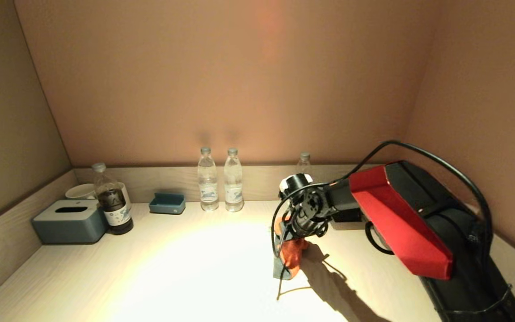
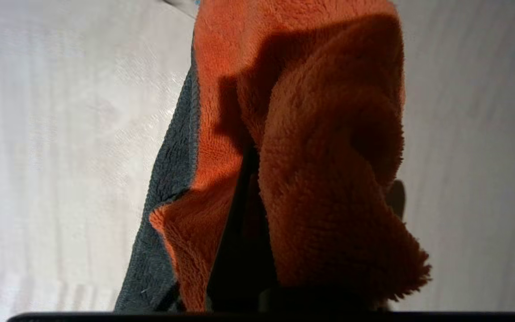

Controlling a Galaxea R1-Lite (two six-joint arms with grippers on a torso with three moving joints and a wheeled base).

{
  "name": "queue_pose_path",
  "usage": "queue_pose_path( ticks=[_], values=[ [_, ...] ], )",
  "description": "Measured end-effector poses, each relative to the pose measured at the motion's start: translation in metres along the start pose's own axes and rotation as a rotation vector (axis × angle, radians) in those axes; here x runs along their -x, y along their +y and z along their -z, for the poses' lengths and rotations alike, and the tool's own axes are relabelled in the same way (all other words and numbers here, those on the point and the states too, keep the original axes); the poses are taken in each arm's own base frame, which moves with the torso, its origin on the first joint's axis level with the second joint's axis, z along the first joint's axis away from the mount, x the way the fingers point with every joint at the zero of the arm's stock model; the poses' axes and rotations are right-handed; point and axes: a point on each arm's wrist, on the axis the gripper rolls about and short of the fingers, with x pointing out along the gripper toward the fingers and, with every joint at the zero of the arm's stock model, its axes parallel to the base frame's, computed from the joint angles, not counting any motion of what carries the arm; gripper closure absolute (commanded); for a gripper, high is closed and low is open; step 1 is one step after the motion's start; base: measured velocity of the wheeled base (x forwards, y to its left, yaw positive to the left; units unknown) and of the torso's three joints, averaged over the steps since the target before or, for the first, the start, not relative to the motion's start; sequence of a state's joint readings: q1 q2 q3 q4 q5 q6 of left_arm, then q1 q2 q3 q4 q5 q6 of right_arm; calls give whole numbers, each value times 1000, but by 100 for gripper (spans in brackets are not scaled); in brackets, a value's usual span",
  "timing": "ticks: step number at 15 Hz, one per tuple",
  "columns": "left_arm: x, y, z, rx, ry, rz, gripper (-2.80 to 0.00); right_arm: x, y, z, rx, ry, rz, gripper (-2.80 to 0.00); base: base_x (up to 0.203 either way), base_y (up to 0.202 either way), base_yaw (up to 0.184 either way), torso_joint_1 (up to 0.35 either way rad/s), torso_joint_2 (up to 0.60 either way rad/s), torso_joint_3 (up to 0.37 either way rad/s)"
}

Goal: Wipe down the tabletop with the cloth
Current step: Sweep the stains on the table

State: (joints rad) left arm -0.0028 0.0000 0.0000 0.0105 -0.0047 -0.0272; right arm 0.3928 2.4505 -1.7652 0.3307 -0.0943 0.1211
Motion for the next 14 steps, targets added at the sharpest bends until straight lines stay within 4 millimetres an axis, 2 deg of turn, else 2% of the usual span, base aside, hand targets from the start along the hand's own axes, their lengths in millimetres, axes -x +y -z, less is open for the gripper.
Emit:
queue_pose_path(
  ticks=[4, 6, 9, 11, 14],
  values=[
    [0, 0, 0, 0, 0, 1, 0, 42, -25, 24, -31, 58, 20, 0, 0, 0, 0, 0, 0, 0],
    [0, 0, 0, 0, 0, 0, 0, 71, -36, 35, -46, 61, 25, 0, 0, 0, 0, 0, 0, 0],
    [0, 0, 0, 0, 0, 0, 0, 114, -43, 48, -52, 32, 1, 0, 0, 0, 0, 0, 0, 0],
    [0, 0, 0, 0, 0, 0, 0, 139, -42, 59, -46, 1, -30, 0, 0, 0, 0, 0, 0, 0],
    [0, 0, 0, 0, 0, 0, 0, 162, -25, 70, -3, -61, -113, 0, 0, 0, 0, 0, 0, 0]
  ],
)
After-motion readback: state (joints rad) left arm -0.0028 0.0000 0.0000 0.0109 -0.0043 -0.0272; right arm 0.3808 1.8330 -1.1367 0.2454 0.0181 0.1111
